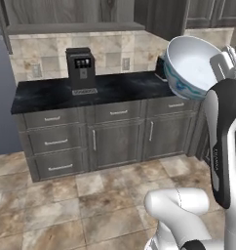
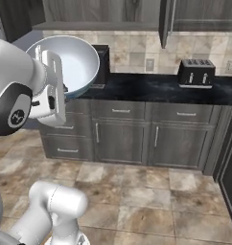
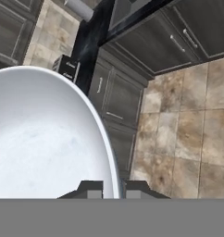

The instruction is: Move the bowls from the cabinet to the plates on the dining table.

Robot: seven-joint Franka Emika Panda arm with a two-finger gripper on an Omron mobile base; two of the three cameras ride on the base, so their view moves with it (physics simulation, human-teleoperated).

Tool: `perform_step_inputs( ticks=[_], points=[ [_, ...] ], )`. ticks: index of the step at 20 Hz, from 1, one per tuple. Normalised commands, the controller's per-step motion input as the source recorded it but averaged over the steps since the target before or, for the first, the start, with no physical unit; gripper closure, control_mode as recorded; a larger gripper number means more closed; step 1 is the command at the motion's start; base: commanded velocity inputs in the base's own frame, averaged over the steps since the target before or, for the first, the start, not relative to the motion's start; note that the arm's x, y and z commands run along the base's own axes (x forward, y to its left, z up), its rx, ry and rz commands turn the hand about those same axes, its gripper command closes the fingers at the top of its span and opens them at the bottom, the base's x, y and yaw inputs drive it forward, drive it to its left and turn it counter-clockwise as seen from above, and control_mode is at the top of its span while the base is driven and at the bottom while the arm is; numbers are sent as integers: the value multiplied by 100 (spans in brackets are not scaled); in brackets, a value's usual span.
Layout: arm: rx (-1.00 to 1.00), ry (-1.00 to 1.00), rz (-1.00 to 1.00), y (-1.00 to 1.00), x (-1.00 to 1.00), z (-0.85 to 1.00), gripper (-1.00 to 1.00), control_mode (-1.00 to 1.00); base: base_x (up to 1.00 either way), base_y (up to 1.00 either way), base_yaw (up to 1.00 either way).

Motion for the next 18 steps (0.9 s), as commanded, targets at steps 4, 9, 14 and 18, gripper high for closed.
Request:
perform_step_inputs(
  ticks=[4, 9, 14, 18],
  points=[
    [0, 0, 0, 0, 0, 0, 100, 100, -62, -3, 0],
    [0, 0, 0, 0, 0, 0, 100, 100, -62, -2, 0],
    [0, 0, 0, 0, 0, 0, 100, 100, -62, 0, 0],
    [0, 0, 0, 0, 0, 0, 100, 100, -62, 0, 0]
  ],
)
